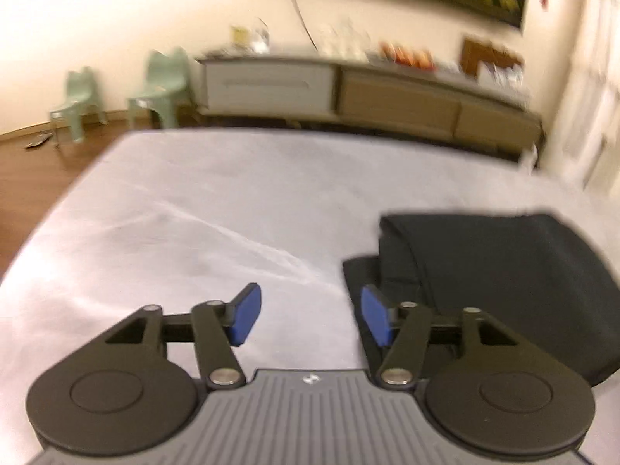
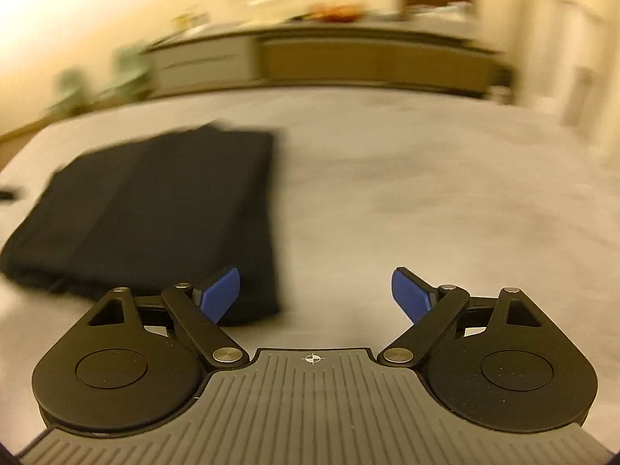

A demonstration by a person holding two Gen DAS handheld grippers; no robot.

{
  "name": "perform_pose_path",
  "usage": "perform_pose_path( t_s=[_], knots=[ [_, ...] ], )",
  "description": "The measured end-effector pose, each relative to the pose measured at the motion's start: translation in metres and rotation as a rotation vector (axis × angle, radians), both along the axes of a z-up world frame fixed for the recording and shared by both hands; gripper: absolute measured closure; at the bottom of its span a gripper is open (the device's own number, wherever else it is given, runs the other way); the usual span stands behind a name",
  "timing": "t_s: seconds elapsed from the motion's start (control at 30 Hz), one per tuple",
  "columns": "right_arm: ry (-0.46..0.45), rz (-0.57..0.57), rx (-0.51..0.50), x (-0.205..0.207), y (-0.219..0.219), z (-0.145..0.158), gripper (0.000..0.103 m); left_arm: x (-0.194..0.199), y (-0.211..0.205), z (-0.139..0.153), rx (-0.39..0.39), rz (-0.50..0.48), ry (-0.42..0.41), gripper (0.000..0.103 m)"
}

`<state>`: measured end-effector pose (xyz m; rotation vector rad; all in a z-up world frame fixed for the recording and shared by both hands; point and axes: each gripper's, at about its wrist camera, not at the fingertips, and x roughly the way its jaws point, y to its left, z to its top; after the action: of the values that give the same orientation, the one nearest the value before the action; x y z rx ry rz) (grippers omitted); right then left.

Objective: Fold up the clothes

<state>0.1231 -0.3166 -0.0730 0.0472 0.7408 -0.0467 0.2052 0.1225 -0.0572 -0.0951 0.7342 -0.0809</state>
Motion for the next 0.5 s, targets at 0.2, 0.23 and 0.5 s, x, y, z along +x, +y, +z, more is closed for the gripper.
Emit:
perform_pose_path(
  t_s=[0.2, 0.23, 0.5],
  knots=[
    [-0.093, 0.047, 0.033, -0.054, 0.034, 0.029, 0.002, -0.094, -0.029, -0.021, -0.238, 0.004, 0.012, 0.003],
    [-0.092, 0.057, 0.033, -0.061, 0.042, 0.029, 0.002, -0.105, -0.042, -0.03, -0.233, -0.023, 0.038, 0.003],
    [-0.092, 0.133, -0.009, -0.104, 0.086, 0.022, 0.002, -0.155, -0.112, -0.022, -0.201, -0.133, 0.034, 0.0]
  ],
)
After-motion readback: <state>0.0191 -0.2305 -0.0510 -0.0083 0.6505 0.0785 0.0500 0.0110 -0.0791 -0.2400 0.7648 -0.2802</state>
